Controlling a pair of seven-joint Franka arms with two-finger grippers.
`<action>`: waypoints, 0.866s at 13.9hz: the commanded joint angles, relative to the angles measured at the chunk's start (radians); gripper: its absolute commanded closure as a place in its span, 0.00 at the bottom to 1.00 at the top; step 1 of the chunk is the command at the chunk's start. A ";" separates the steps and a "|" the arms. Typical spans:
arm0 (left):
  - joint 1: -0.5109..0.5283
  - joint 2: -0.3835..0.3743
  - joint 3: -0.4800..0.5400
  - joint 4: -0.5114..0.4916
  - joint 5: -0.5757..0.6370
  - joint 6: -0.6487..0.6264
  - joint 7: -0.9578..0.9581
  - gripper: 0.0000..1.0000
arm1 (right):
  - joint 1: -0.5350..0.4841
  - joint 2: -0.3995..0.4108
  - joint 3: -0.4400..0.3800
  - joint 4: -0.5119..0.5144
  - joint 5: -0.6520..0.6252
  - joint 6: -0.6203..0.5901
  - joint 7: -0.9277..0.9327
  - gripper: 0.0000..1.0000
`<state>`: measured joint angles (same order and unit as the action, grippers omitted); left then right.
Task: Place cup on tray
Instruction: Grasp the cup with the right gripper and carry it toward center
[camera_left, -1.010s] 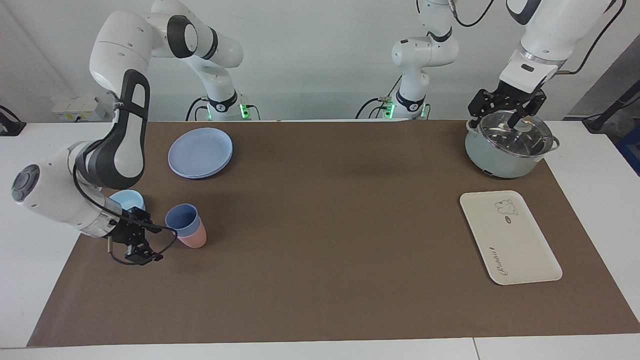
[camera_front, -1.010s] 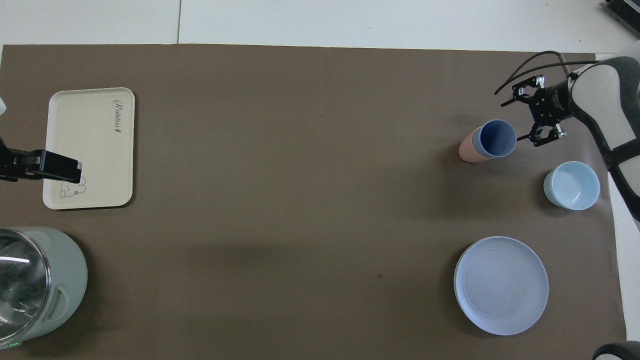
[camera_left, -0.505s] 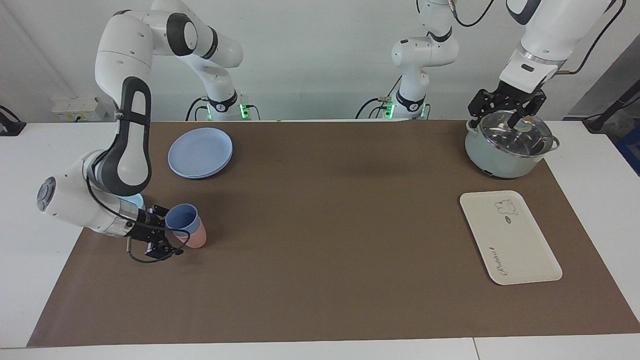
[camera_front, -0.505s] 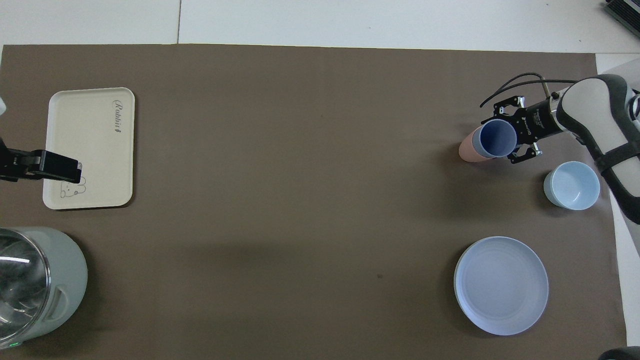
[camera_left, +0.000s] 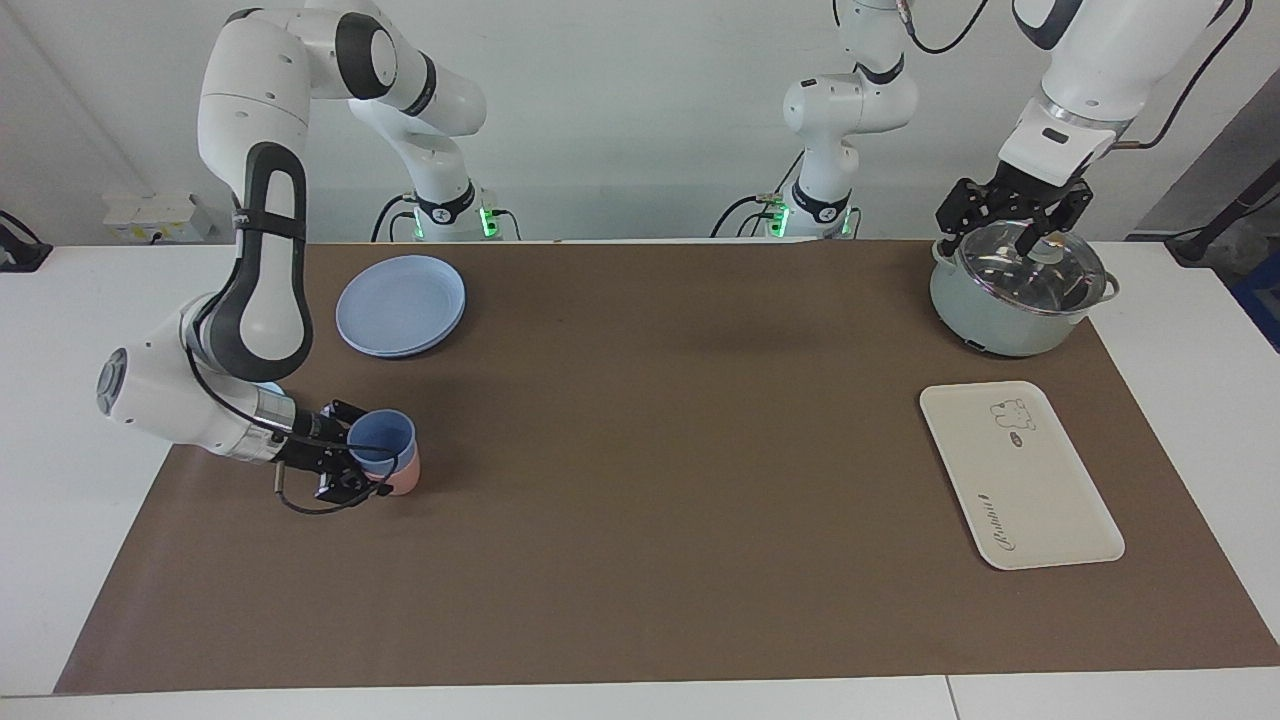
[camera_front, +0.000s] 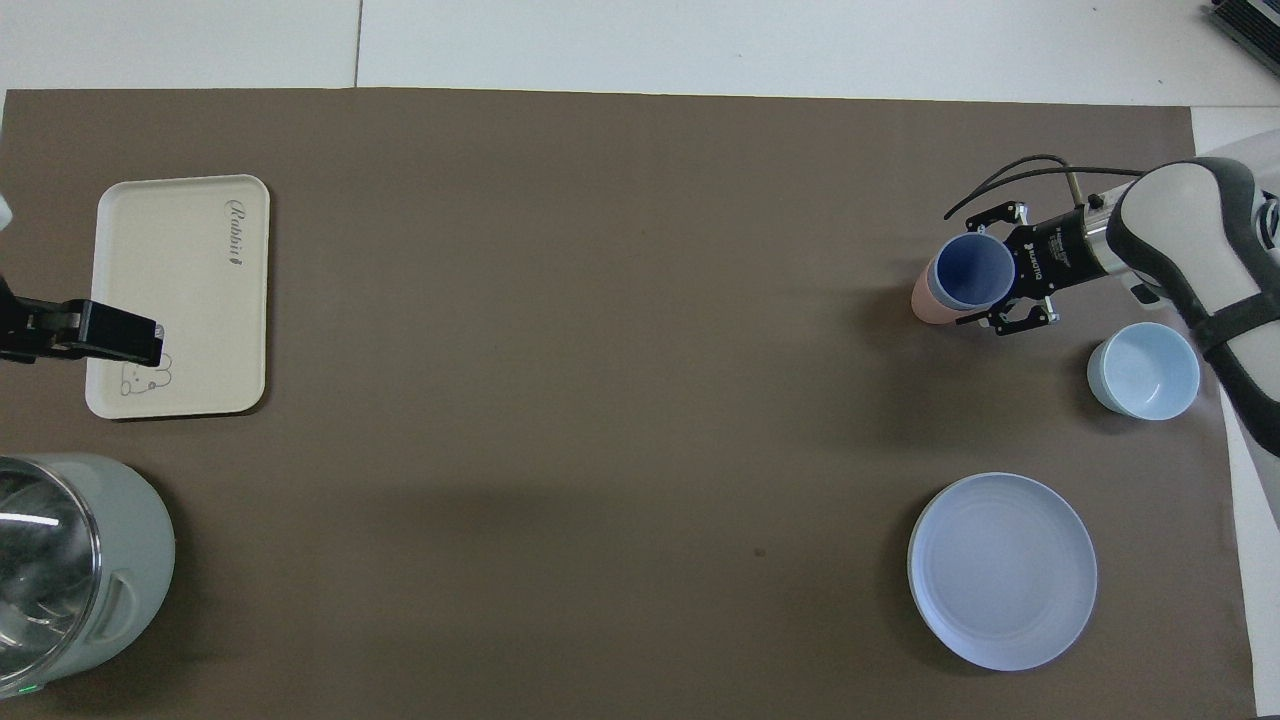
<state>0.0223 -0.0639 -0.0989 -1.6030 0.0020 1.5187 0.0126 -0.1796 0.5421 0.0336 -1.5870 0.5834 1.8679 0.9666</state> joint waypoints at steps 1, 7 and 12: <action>0.010 -0.002 -0.004 -0.002 -0.011 -0.011 0.006 0.00 | 0.061 -0.114 0.003 -0.132 0.079 0.026 -0.031 1.00; 0.010 -0.002 -0.004 -0.002 -0.011 -0.011 0.006 0.00 | 0.253 -0.224 0.003 -0.140 0.079 0.054 0.121 1.00; 0.011 -0.002 -0.004 -0.002 -0.013 -0.011 0.006 0.00 | 0.388 -0.257 0.005 -0.116 0.079 0.180 0.302 1.00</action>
<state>0.0223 -0.0639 -0.0989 -1.6030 0.0020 1.5186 0.0125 0.1691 0.3148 0.0422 -1.6843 0.6358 1.9927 1.2200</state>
